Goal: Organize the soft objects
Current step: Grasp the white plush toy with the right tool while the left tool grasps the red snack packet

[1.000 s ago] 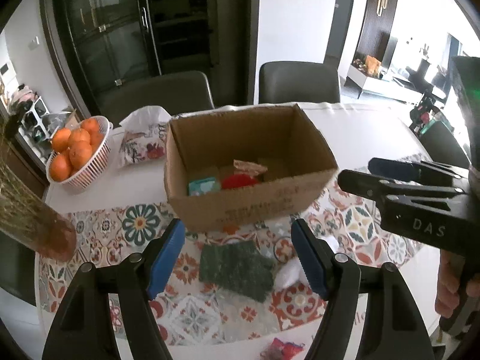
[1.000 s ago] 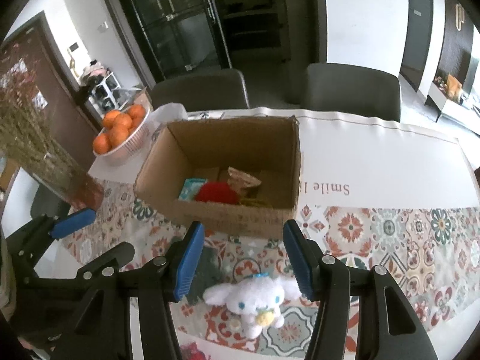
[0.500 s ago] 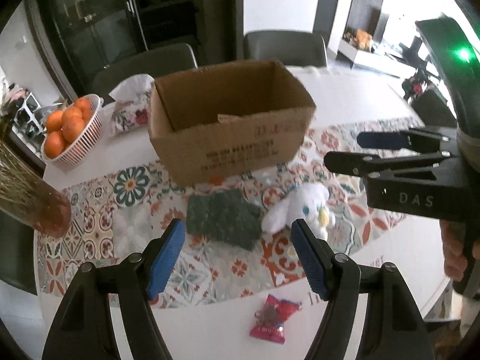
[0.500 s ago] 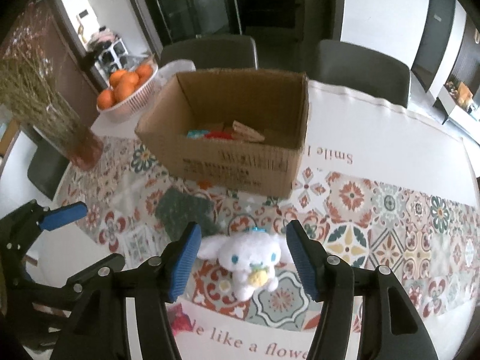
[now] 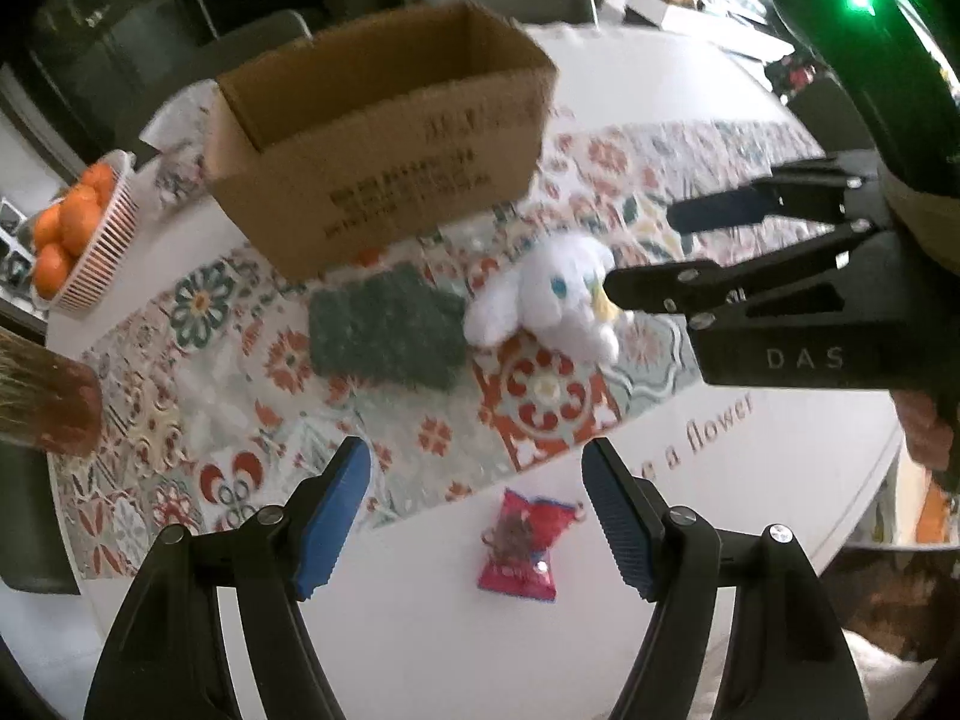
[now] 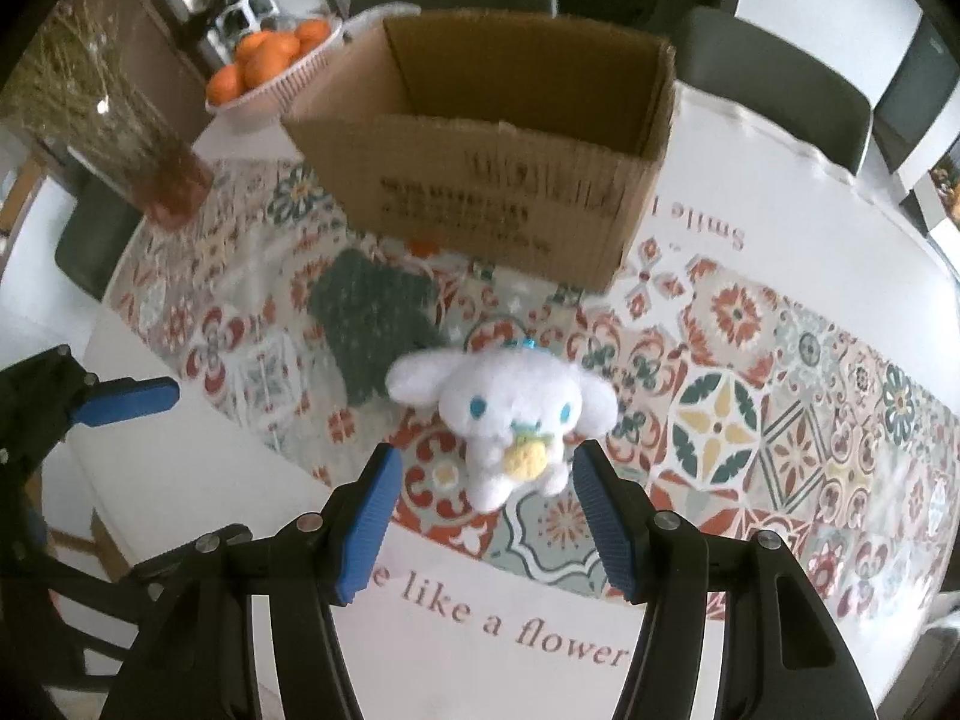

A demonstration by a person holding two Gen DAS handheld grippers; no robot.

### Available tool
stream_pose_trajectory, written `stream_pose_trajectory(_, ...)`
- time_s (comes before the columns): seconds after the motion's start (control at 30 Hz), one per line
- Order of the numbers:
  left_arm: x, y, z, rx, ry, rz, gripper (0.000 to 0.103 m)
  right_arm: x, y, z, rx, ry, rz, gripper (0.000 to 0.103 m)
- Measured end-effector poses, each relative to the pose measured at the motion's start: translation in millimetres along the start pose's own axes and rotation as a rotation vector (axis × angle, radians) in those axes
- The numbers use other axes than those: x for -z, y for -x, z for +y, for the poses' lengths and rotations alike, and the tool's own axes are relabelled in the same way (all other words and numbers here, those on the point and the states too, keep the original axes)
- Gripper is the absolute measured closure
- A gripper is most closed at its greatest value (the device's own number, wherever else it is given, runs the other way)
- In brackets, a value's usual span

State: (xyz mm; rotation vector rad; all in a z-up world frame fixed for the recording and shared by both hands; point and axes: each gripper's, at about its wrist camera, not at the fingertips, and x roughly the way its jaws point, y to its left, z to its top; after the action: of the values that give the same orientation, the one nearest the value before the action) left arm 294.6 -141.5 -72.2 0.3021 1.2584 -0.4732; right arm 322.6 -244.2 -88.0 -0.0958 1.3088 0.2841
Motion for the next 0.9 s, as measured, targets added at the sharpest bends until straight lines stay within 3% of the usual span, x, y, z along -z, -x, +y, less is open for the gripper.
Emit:
stream_pose_trajectory(0.3, 10.6, -48.2, -6.4, 0.110, -0.028, 0.236, 0.031, 7.1, -34.9, -4.7, -0.028, 0.002, 0.113, 0.042)
stream_pose_trajectory(0.53, 16.1, -75.2, -11.1, 0.150, -0.022, 0.349, 0.031, 5.3, -60.7, -11.1, -0.039, -0.009, 0.166, 0.042)
stream_pose_trajectory(0.7, 27.2, -103.6, -20.5, 0.177, -0.037, 0.471, 0.031, 4.7, -74.4, -12.1, -0.043, -0.002, 0.173, 0.042)
stream_pose_trajectory(0.9, 36.3, -124.4, -22.5, 0.180, -0.023, 0.522, 0.031, 3.6, -88.7, -13.3, -0.030, -0.001, 0.180, 0.042)
